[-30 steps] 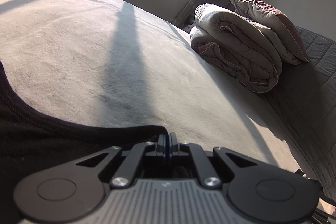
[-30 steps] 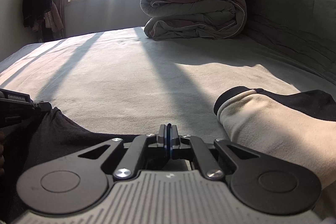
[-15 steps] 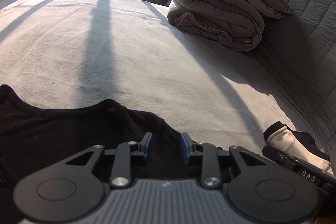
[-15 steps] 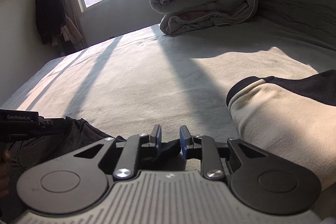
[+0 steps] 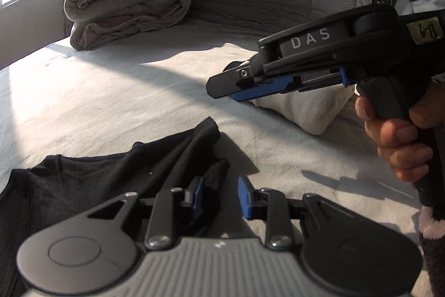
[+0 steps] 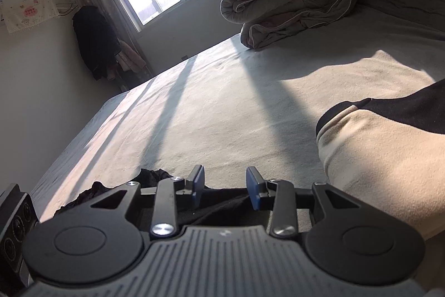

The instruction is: Fold clothes

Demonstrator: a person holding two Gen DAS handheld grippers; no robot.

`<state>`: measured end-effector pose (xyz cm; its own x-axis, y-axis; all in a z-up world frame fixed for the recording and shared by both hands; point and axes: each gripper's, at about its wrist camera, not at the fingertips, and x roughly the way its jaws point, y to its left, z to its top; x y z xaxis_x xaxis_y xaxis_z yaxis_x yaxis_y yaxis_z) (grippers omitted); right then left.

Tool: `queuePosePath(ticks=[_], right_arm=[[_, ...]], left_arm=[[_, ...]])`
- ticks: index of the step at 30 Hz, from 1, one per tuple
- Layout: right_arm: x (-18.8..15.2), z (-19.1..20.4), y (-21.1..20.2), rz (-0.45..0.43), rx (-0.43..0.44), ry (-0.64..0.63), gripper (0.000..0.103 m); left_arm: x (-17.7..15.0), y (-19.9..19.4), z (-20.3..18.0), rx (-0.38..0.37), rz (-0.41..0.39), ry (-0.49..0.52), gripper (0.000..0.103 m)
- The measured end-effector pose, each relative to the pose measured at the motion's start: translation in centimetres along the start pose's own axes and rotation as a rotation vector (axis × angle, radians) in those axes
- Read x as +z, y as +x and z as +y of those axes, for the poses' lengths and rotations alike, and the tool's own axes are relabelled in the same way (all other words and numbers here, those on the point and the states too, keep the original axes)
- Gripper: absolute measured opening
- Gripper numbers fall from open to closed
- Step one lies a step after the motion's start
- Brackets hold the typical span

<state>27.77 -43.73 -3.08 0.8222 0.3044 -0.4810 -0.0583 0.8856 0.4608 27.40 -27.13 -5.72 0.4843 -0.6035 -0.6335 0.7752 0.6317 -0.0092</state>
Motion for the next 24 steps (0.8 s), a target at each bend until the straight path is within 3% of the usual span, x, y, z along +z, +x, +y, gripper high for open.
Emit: queuePosePath(ticks=[2,3,4,5,8,11,15,18,20,24], right_arm=[[-0.3,0.0,0.7,0.034,-0.007,0.006,0.038],[-0.4,0.0,1.0,0.048,-0.007,0.010,0.038],[-0.5,0.0,1.2,0.059,-0.004,0.013,0.038],[-0.6,0.0,1.3,0.069,-0.002,0.015,0.038],[-0.7,0.0,1.2,0.071,-0.004,0.018,0.038],[-0.7,-0.1,0.8,0.057,-0.010,0.021,0.040],[-0.7,-0.2,1.2,0.056,-0.009,0.030,0.041],[-0.9,-0.3,1.8,0.066,-0.024,0.033,0.041],[-0.8,-0.3,1.8,0.062,-0.031,0.033,0.041],[-0.7,-0.6,1.3,0.042,-0.025,0.036,0.041]], left_arm=[[0.0,0.5,0.3,0.027,0.011,-0.027,0.026],[0.0,0.8,1.1,0.026,0.015,-0.077,0.020],[0.0,1.1,1.9,0.023,0.019,-0.129,0.007],[-0.1,1.3,3.0,-0.007,0.018,-0.208,0.006],[-1.4,1.9,8.7,-0.219,0.011,-0.614,0.005],[-3.5,2.9,11.4,-0.422,0.010,-0.859,0.004],[-4.4,3.9,11.3,-0.586,0.040,-0.948,0.005],[-4.6,4.9,10.1,-0.604,0.136,-0.917,0.007],[-4.7,5.1,9.5,-0.652,0.157,-0.913,0.007],[-4.0,3.3,9.2,-0.629,0.091,-0.844,0.019]])
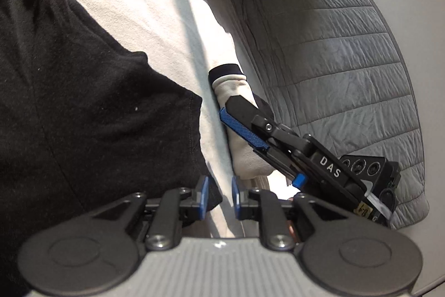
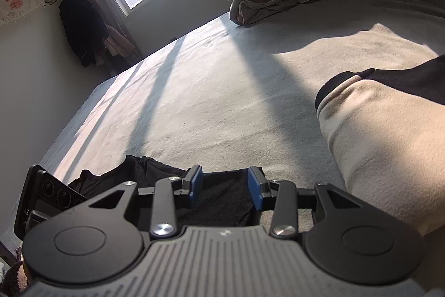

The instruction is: Fold clothes

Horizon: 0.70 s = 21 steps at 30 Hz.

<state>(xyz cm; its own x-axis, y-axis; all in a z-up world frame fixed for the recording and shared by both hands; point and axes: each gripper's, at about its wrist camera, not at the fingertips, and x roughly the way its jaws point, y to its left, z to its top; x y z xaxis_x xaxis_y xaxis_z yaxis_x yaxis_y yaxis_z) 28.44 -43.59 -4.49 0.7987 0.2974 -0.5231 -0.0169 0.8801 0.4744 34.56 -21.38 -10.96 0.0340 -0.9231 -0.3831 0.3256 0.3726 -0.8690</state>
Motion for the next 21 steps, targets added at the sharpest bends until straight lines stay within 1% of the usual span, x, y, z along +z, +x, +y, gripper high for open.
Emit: queuePosePath(ticks=[1,3,4,5,7,10,12,14,15,17,19,21], right_arm=[[0.0,-0.1,0.0,-0.002,-0.001,0.002,0.042],[0.0,-0.2,0.1,-0.001,-0.006,0.006,0.042],[0.0,-0.2,0.2,0.000,-0.007,0.006,0.042],[0.0,-0.3,0.3,0.000,-0.006,0.007,0.042],[-0.1,-0.3,0.4,-0.005,0.000,0.008,0.042],[-0.2,-0.4,0.5,-0.021,0.018,0.012,0.042],[-0.4,-0.5,0.9,-0.027,0.019,0.010,0.042],[-0.6,-0.5,1.4,-0.023,0.007,0.002,0.042],[-0.8,-0.4,1.8,-0.019,-0.007,-0.008,0.042],[-1.1,-0.3,2.7,-0.002,-0.049,-0.030,0.042],[-1.4,-0.2,3.3,-0.004,-0.078,-0.045,0.042],[-1.7,0.0,3.7,-0.023,-0.106,-0.060,0.039]], left_arm=[[-0.1,-0.3,-0.8,0.028,-0.011,0.050,0.019],[-0.5,-0.6,-2.9,0.111,-0.027,0.197,0.022],[-0.8,-0.7,-4.0,0.154,-0.034,0.273,0.026],[-1.3,-0.5,-5.1,0.202,-0.035,0.360,0.029],[-2.5,0.0,-6.9,0.272,-0.020,0.506,0.030],[-3.5,1.2,-7.9,0.317,0.015,0.631,0.031],[-4.1,1.8,-7.7,0.334,0.037,0.661,0.031],[-4.0,2.1,-7.3,0.327,0.059,0.649,0.030],[-3.8,1.9,-7.1,0.315,0.058,0.643,0.030],[-2.9,0.4,-6.7,0.299,0.011,0.621,0.030],[-1.7,-1.1,-6.2,0.340,-0.062,0.604,0.030],[-0.3,-2.1,-5.4,0.456,-0.133,0.593,0.030]])
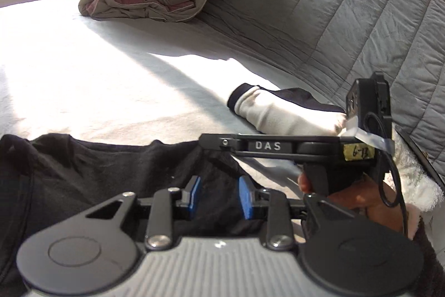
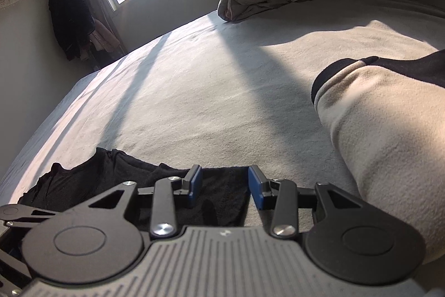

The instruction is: Fold clothes

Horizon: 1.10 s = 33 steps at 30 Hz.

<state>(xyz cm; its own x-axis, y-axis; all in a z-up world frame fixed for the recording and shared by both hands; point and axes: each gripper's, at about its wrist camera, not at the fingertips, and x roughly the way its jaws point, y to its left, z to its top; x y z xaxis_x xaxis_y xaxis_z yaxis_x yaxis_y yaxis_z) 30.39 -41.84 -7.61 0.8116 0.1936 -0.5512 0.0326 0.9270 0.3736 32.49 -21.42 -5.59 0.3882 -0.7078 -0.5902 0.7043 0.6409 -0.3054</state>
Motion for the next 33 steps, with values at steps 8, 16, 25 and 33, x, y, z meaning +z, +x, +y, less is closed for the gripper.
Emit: queuePosePath(ticks=[8,16,25,33], right_arm=[[-0.2,0.5,0.0,-0.057,-0.120,-0.068,0.003],[-0.6,1.0,0.9,-0.088,-0.250,-0.159,0.002],[-0.1,1.4,-0.4,-0.095,-0.225,-0.140,0.025],[1.2,4.9,-3.3,-0.113,-0.148,-0.113,0.048]], left_arm=[[0.7,0.5,6.0,0.268,-0.093,-0.098,0.025],[0.0,2.8,6.8,0.376,-0.135,-0.072,0.024],[-1.0,-2.5,4.4,0.371,-0.176,-0.162,0.038],[-4.1,-12.1,2.7,0.436,-0.175,-0.173,0.053]])
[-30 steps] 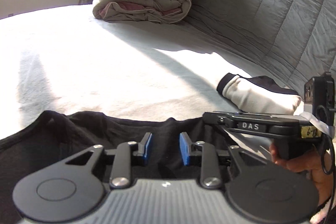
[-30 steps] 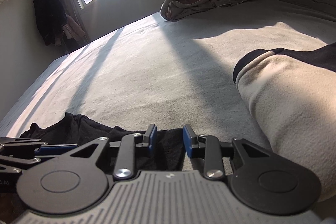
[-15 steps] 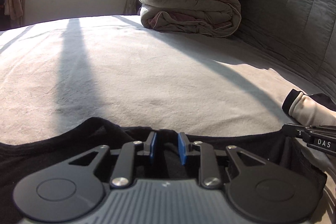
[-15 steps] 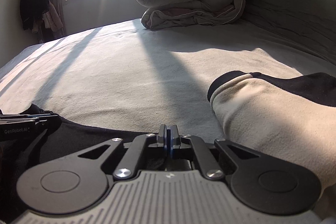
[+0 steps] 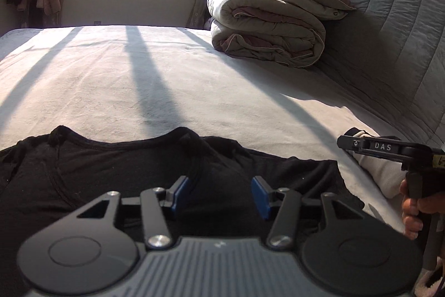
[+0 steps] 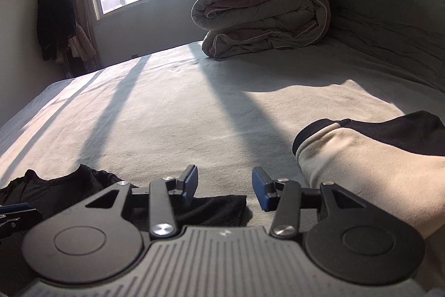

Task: Fold clothes
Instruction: 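Open both grippers and lift them back from the flat black shirt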

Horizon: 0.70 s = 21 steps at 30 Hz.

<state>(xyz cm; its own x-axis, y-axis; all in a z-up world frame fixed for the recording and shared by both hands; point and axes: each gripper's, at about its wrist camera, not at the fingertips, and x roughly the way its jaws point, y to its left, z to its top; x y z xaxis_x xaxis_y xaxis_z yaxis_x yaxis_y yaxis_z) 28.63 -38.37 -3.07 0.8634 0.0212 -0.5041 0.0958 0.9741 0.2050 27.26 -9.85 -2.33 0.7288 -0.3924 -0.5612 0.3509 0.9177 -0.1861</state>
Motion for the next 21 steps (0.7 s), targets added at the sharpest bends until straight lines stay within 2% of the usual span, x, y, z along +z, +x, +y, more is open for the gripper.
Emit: queuePosePath(ticks=[3,11,16,21], right_arm=[[0.8,1.8,-1.9,0.015,0.047,0.003,0.050],[1.5,5.0,-8.2,0.041,0.084,0.032,0.061],[0.3,6.4,-12.2,0.063,0.095,0.028,0.066],[-1.4,6.6,-15.0,0.085,0.106,0.043,0.071]], left_arm=[[0.2,-3.7,1.7,0.042,-0.019,-0.022,0.057],[0.1,-13.4,5.4,0.140,-0.082,-0.071,0.068],[-1.9,-18.4,7.5,0.205,-0.079,-0.090,0.074],[-4.6,-22.0,10.1,0.248,-0.073,-0.170,0.078]])
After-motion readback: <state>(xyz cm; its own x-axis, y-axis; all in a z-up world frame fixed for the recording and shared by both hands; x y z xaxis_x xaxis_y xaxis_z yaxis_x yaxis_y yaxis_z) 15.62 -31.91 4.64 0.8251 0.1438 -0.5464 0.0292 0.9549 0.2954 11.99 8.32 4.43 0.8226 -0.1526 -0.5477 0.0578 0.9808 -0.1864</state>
